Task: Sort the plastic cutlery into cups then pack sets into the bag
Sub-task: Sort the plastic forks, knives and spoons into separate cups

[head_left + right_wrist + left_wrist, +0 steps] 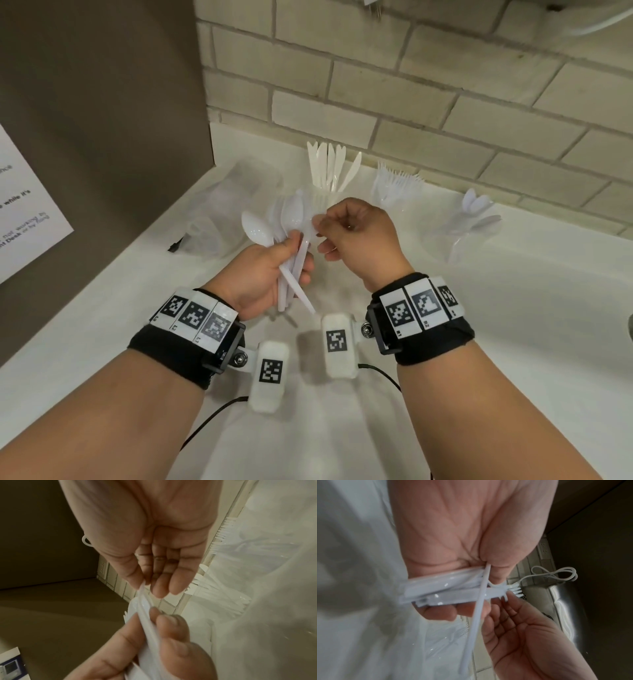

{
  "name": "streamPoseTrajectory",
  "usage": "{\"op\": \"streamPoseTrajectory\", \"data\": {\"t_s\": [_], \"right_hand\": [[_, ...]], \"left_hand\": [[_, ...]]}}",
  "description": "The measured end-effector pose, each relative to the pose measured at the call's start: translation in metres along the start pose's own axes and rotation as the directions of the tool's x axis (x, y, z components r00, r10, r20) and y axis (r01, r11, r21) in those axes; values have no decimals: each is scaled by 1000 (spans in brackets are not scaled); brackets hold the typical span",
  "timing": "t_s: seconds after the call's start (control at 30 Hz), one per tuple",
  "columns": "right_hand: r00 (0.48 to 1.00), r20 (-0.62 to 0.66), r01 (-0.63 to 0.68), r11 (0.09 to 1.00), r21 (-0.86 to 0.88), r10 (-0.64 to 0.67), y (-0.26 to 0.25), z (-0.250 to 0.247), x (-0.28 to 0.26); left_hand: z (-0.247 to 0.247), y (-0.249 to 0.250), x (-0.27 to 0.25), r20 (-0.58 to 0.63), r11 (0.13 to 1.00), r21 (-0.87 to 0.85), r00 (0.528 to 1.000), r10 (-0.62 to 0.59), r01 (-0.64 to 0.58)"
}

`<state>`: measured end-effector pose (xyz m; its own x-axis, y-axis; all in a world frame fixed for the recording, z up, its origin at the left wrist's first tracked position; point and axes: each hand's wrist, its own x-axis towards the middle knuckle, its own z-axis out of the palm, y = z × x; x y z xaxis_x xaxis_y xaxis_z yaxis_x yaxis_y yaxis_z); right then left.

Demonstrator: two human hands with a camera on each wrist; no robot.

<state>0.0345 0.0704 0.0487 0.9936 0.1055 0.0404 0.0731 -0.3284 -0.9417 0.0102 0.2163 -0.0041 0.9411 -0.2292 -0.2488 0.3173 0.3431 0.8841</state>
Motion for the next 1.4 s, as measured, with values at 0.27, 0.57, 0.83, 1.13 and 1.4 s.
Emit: {"op": "streamPoseTrajectory", "data": {"t_s": [0.27,0.57,0.83,1.13,1.4], "right_hand": [[996,-70,72,960,269,-55,-18,-3,6],[982,95,183,945,-272,-163,-9,4,14],[972,80,233,896,-379,-220,-17,-8,24],[994,108,18,990,-142,-2,-17,-17,18],[985,134,-108,994,-10,109,-14,-18,11]], "left_hand": [[-2,-4,2,-64,972,232,996,55,-39],[-7,-4,2,48,861,495,994,103,-113],[-7,-11,2,36,783,611,992,120,-117],[0,-11,0,114,760,633,989,95,-146],[1,-11,3,101,748,649,990,97,-139]]}}
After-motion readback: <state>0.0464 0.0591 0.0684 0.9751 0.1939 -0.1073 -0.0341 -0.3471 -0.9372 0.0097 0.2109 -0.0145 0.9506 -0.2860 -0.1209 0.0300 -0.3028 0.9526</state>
